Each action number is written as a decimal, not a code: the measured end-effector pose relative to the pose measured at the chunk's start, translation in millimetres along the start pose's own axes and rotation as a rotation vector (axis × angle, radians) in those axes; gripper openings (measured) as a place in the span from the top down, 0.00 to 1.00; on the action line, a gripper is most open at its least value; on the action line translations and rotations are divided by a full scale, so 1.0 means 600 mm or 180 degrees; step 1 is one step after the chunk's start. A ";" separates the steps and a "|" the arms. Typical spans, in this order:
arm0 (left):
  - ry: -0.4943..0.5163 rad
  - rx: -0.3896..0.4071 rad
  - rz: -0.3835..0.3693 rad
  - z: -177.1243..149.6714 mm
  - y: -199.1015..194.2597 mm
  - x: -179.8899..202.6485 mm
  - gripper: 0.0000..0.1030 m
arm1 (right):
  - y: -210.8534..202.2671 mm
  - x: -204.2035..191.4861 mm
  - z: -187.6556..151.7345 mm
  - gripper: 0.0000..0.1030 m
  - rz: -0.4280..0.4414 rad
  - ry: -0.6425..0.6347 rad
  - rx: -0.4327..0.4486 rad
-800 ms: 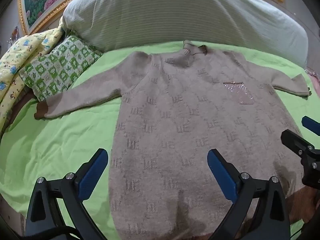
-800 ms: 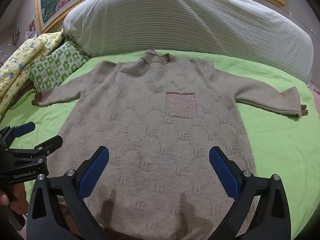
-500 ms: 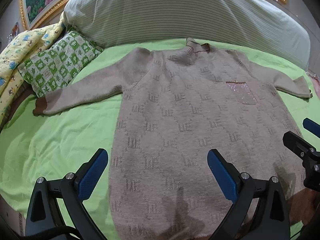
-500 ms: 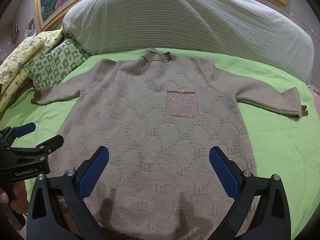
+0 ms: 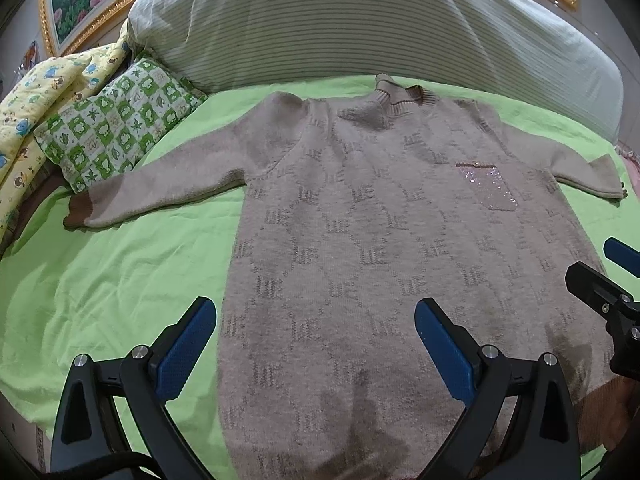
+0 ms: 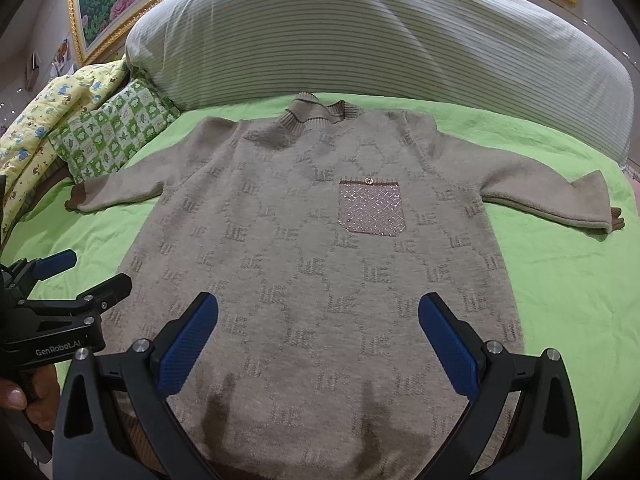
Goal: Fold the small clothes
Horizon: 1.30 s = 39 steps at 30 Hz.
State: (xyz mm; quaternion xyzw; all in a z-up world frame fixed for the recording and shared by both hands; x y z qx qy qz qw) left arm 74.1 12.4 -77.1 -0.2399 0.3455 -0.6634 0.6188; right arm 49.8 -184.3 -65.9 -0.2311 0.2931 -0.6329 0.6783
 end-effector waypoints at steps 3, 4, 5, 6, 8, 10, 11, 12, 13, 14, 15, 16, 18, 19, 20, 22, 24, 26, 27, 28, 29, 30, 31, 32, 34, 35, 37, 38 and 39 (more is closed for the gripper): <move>0.0004 -0.0027 0.0003 -0.001 0.003 -0.002 0.03 | 0.001 -0.002 0.001 0.03 0.0026 0.0023 0.0012; 0.0005 -0.0043 0.0000 -0.002 0.003 -0.003 0.03 | 0.001 -0.003 0.002 0.03 0.0026 0.0019 0.0024; 0.0004 -0.0048 -0.0006 -0.002 0.004 -0.003 0.03 | 0.001 -0.003 0.002 0.03 0.0020 0.0015 0.0018; 0.0000 -0.0059 -0.0005 -0.003 0.006 -0.004 0.03 | 0.002 -0.003 0.001 0.03 0.0021 0.0019 0.0009; -0.0003 -0.0039 -0.0014 -0.002 0.006 -0.004 0.03 | 0.000 -0.003 0.000 0.03 0.0047 0.0045 -0.0024; -0.0005 -0.0003 -0.0003 -0.002 0.008 -0.004 0.03 | 0.002 -0.005 -0.002 0.03 0.0035 0.0038 -0.0028; -0.0004 -0.0013 -0.0003 -0.003 0.010 -0.004 0.03 | 0.003 -0.004 -0.001 0.03 0.0030 0.0028 -0.0030; 0.0000 -0.0037 -0.0004 -0.004 0.011 -0.003 0.03 | 0.004 -0.005 -0.001 0.03 0.0032 0.0028 -0.0028; 0.0005 -0.0050 0.0000 -0.005 0.011 -0.004 0.03 | 0.006 -0.006 -0.001 0.03 0.0032 0.0027 -0.0023; 0.0001 -0.0035 -0.0002 -0.004 0.011 -0.004 0.03 | 0.004 -0.003 0.000 0.03 0.0012 0.0008 -0.0018; 0.0005 -0.0040 -0.0001 -0.004 0.012 -0.005 0.03 | 0.006 -0.005 -0.002 0.03 0.0015 0.0009 -0.0022; 0.0009 -0.0067 -0.0001 -0.006 0.012 -0.005 0.03 | 0.004 -0.003 -0.003 0.03 0.0021 0.0025 -0.0080; 0.0005 -0.0055 -0.0008 -0.007 0.014 -0.005 0.03 | 0.004 -0.003 -0.004 0.03 0.0018 0.0026 -0.0113; 0.0006 -0.0066 -0.0012 -0.008 0.015 -0.005 0.03 | 0.005 -0.005 -0.004 0.03 0.0017 0.0029 -0.0115; 0.0007 -0.0068 -0.0016 -0.008 0.016 -0.004 0.03 | 0.003 -0.003 -0.003 0.03 -0.0004 0.0010 -0.0091; 0.0015 -0.0079 -0.0032 -0.009 0.018 -0.002 0.03 | 0.005 -0.003 -0.005 0.03 -0.0013 0.0022 -0.0093; 0.0030 -0.0098 -0.0037 -0.011 0.019 0.002 0.03 | 0.006 -0.002 -0.006 0.03 -0.0018 0.0033 -0.0039; 0.0049 -0.0130 -0.0045 -0.012 0.021 0.005 0.03 | 0.007 0.001 -0.012 0.03 -0.0008 0.0068 -0.0154; 0.0057 -0.0143 -0.0038 -0.012 0.022 0.007 0.03 | 0.006 0.004 -0.017 0.03 0.0002 0.0101 -0.0281; 0.0059 -0.0149 -0.0043 -0.011 0.022 0.008 0.03 | 0.006 0.004 -0.016 0.03 0.0015 0.0121 -0.0279; 0.0066 -0.0152 -0.0043 -0.010 0.023 0.009 0.03 | 0.005 0.004 -0.018 0.03 0.0015 0.0132 -0.0275; 0.0068 -0.0139 -0.0035 -0.007 0.024 0.009 0.03 | 0.004 0.009 -0.016 0.03 0.0039 0.0174 -0.0317; 0.0073 -0.0127 -0.0025 -0.003 0.025 0.009 0.03 | 0.004 0.012 -0.013 0.03 0.0062 0.0204 -0.0271; 0.0068 -0.0129 -0.0039 0.000 0.026 0.010 0.03 | 0.003 0.016 -0.014 0.03 0.0061 0.0230 -0.0274; 0.0054 -0.0132 -0.0073 0.007 0.030 0.013 0.03 | 0.003 0.027 -0.004 0.03 0.0121 0.0314 -0.0198; 0.0052 -0.0136 -0.0093 0.011 0.031 0.014 0.03 | 0.003 0.037 -0.002 0.03 0.0113 0.0349 -0.0185; 0.0032 -0.0127 -0.0130 0.021 0.035 0.016 0.03 | -0.001 0.057 0.003 0.03 0.0047 0.0389 -0.0163; 0.0014 -0.0138 -0.0148 0.026 0.038 0.017 0.03 | -0.003 0.072 0.007 0.03 0.0019 0.0427 -0.0143; -0.0009 -0.0158 -0.0173 0.032 0.043 0.018 0.03 | -0.004 0.086 0.012 0.03 -0.0016 0.0452 -0.0111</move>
Point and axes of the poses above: each gripper's, at about its wrist camera, not at the fingertips, and y roughly the way its jaws point, x to its right, z to its top, the point moved 9 cm from there along y, roughly the way its jaws point, and after that the axes turned 1 degree about x, right-handed, at the moved point
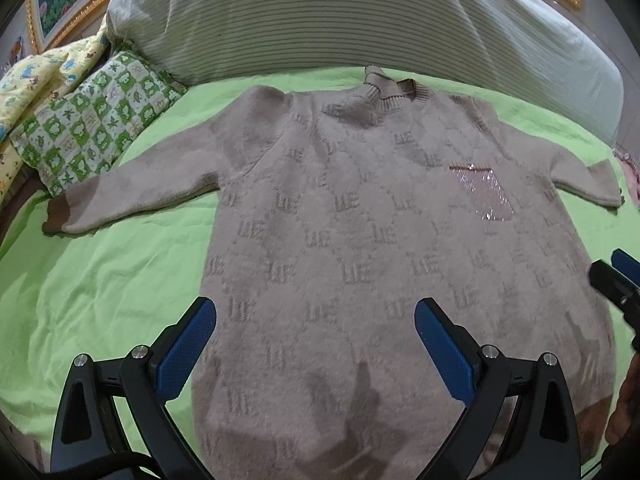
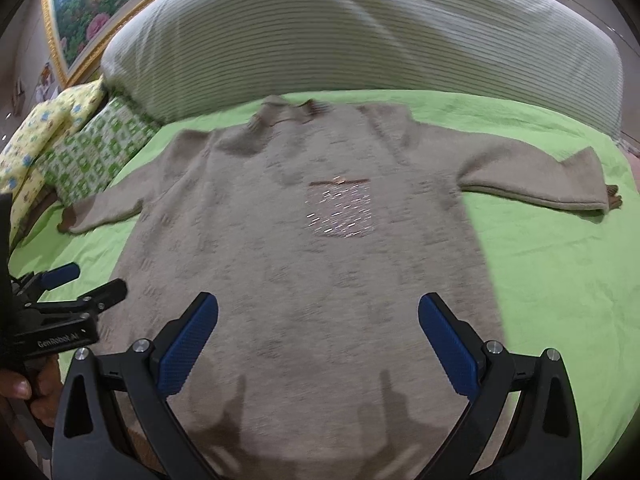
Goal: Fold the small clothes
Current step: 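Grasp the brown sleeve cuff with the right gripper and fold it across the body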
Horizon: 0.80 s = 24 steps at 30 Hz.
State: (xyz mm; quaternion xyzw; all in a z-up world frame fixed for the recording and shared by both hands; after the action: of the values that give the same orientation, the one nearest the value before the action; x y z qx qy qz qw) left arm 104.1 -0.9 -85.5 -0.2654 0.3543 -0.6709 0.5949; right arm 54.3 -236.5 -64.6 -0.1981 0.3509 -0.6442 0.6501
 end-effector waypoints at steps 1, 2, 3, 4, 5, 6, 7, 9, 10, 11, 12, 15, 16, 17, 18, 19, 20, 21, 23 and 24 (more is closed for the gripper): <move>-0.0031 -0.0022 -0.0029 0.004 0.004 0.000 0.03 | -0.001 0.018 0.008 0.03 -0.0020 0.0060 0.0018; -0.0051 -0.0042 -0.0030 0.011 0.010 0.000 0.03 | 0.000 0.041 0.018 0.03 -0.0024 0.0150 0.0023; -0.0103 -0.0068 -0.0062 0.018 0.015 0.000 0.03 | 0.000 0.061 0.024 0.03 -0.0034 0.0229 0.0033; -0.0122 -0.0083 -0.0050 0.025 0.021 -0.002 0.03 | -0.001 0.093 0.034 0.03 -0.0067 0.0368 0.0055; -0.0154 -0.0106 -0.0056 0.035 0.028 -0.002 0.03 | 0.000 0.115 0.042 0.03 -0.0081 0.0470 0.0082; -0.0142 -0.0109 -0.0022 0.044 0.035 -0.002 0.03 | -0.001 0.158 0.054 0.03 -0.0143 0.0638 0.0113; -0.0124 -0.0102 0.0020 0.053 0.041 -0.003 0.03 | -0.003 0.195 0.064 0.03 -0.0230 0.0760 0.0133; -0.0139 -0.0089 -0.0008 0.075 0.056 0.005 0.03 | -0.004 0.270 0.081 0.03 -0.0383 0.1068 0.0202; -0.0135 -0.0093 -0.0010 0.087 0.065 0.009 0.03 | -0.005 0.306 0.089 0.03 -0.0435 0.1240 0.0247; -0.0130 -0.0100 -0.0012 0.099 0.075 0.014 0.03 | -0.005 0.353 0.098 0.03 -0.0520 0.1453 0.0300; -0.0149 -0.0115 -0.0051 0.110 0.083 0.020 0.03 | -0.005 0.384 0.104 0.03 -0.0563 0.1586 0.0342; -0.0147 -0.0113 -0.0057 0.146 0.111 0.036 0.03 | -0.003 0.495 0.116 0.07 -0.0689 0.2132 0.0476; -0.0149 -0.0122 -0.0071 0.157 0.122 0.042 0.03 | 0.001 0.532 0.116 0.09 -0.0714 0.2354 0.0510; -0.0146 -0.0129 -0.0060 0.167 0.132 0.045 0.03 | 0.004 0.553 0.116 0.10 -0.0704 0.2493 0.0535; -0.0154 -0.0131 -0.0042 0.178 0.143 0.047 0.03 | 0.016 0.583 0.116 0.12 -0.0672 0.2710 0.0546; -0.0155 -0.0136 -0.0038 0.186 0.153 0.049 0.03 | 0.029 0.598 0.114 0.14 -0.0624 0.2868 0.0523; -0.0161 -0.0156 -0.0044 0.195 0.167 0.052 0.03 | 0.042 0.616 0.115 0.16 -0.0517 0.2988 0.0514; -0.0164 -0.0181 -0.0023 0.200 0.179 0.054 0.03 | 0.054 0.625 0.117 0.17 -0.0444 0.3056 0.0491; -0.0190 -0.0228 -0.0038 0.209 0.203 0.057 0.03 | 0.084 0.639 0.121 0.30 -0.0316 0.3243 0.0451; -0.0203 -0.0265 -0.0015 0.210 0.216 0.056 0.03 | 0.094 0.641 0.127 0.38 -0.0269 0.3308 0.0477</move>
State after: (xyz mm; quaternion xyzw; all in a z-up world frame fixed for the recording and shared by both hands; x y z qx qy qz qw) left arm 276.3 -59.4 -113.8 -0.3120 0.3621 -0.6482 0.5928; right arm 118.2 -621.7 -130.4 0.1805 0.5717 -0.7065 0.3761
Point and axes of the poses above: each gripper's, at about its wrist camera, not at the fingertips, and y roughly the way its jaws point, x to its right, z to its top, the point moved 9 cm from there along y, roughly the way its jaws point, and after that the axes turned 1 degree about x, right-handed, at the moved point
